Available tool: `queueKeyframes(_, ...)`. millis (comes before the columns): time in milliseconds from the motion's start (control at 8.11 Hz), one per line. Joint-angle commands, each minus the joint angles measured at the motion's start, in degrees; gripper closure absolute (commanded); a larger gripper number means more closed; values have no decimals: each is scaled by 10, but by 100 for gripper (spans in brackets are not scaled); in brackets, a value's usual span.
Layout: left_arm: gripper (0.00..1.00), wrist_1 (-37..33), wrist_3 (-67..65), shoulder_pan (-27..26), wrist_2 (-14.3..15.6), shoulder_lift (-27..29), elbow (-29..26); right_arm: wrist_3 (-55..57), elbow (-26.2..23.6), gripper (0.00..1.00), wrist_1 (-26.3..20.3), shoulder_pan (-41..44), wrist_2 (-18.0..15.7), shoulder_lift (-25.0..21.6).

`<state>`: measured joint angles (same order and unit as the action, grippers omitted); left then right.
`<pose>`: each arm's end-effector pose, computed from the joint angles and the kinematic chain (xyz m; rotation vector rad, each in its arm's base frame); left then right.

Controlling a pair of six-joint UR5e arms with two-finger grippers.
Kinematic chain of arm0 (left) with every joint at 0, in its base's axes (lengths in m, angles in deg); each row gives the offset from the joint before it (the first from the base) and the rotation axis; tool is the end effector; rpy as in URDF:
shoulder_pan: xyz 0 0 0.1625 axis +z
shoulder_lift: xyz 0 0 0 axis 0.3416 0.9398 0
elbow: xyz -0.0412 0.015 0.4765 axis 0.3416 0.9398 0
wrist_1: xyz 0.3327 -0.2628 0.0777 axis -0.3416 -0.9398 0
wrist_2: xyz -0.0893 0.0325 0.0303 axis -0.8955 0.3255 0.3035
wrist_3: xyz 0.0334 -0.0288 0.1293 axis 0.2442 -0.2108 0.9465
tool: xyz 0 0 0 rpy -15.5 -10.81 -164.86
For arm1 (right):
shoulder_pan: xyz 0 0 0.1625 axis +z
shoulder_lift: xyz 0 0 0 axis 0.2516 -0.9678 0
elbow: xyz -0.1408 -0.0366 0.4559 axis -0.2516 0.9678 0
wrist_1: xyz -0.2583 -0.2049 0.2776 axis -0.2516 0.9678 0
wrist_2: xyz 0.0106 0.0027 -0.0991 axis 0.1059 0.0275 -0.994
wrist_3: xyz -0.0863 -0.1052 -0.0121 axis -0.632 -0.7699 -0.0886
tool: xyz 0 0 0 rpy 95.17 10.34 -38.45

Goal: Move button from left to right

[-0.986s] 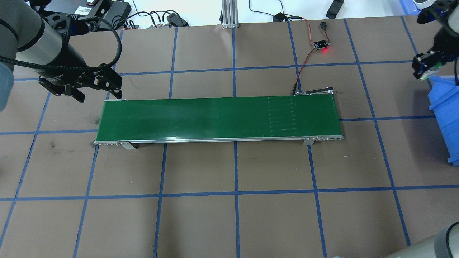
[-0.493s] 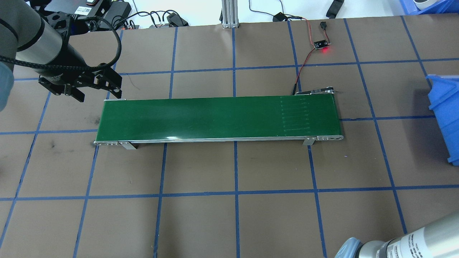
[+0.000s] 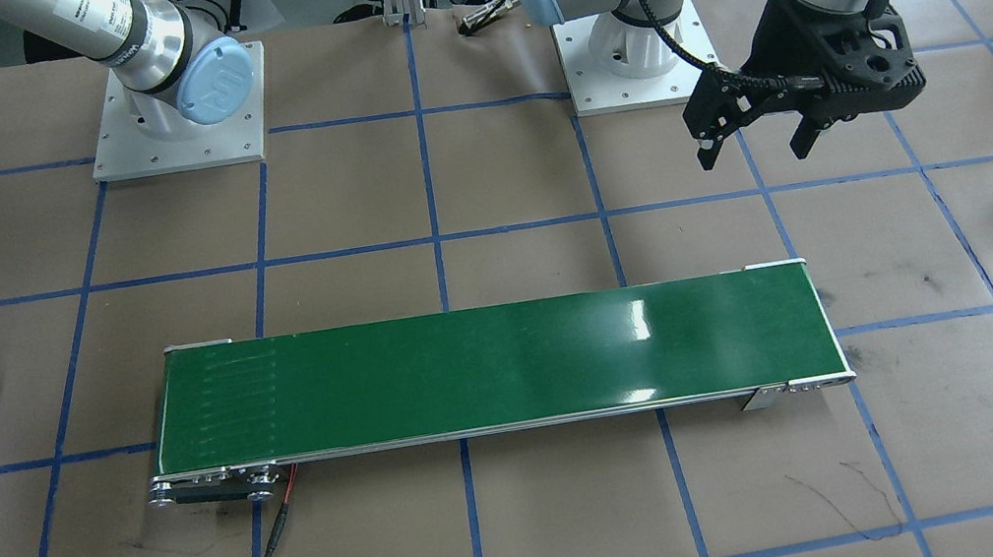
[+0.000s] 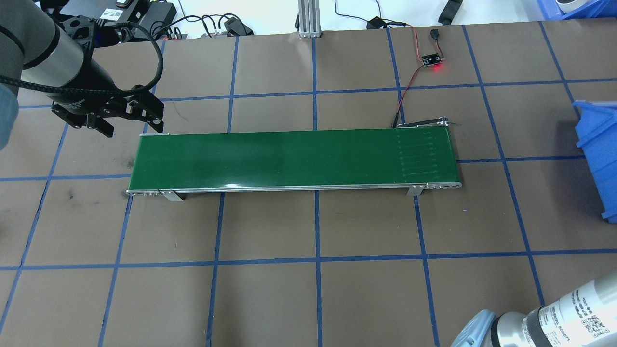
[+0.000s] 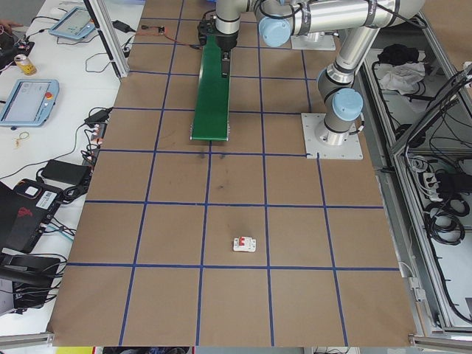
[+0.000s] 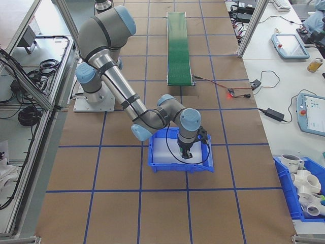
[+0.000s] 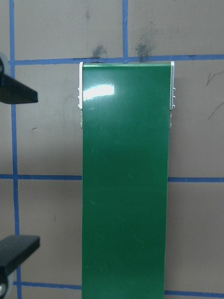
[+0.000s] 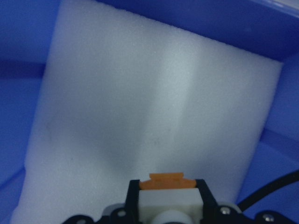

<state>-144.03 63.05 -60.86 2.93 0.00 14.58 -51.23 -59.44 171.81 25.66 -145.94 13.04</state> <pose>-0.0647 -0.4901 0.4833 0.0359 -3.0858 0.1136 -0.4564 -0.5551 0.2388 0.4150 -3.0515 0.0027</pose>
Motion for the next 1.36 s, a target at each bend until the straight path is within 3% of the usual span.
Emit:
queueKeyframes(0,0,-1,0,0,0,1,1,22,-19,100,32,-4,1,14)
queueKeyframes(123,0,0,0,1,0,1,0,22,-20,100,33,-3,1,14)
queueKeyframes(247,0,0,-1,1,0,1,1,20,-25,68,34,-4,2,13)
queueKeyframes(370,0,-1,-1,1,0,0,1,17,-27,22,35,-4,11,9)
queueKeyframes(493,0,-1,-1,0,1,0,0,16,-26,0,34,-4,18,6)
queueKeyframes(863,0,0,-1,1,0,0,0,14,-26,0,21,-4,15,-62)
queueKeyframes(1233,0,-1,-1,0,1,0,0,8,-26,0,-99,-5,9,-176)
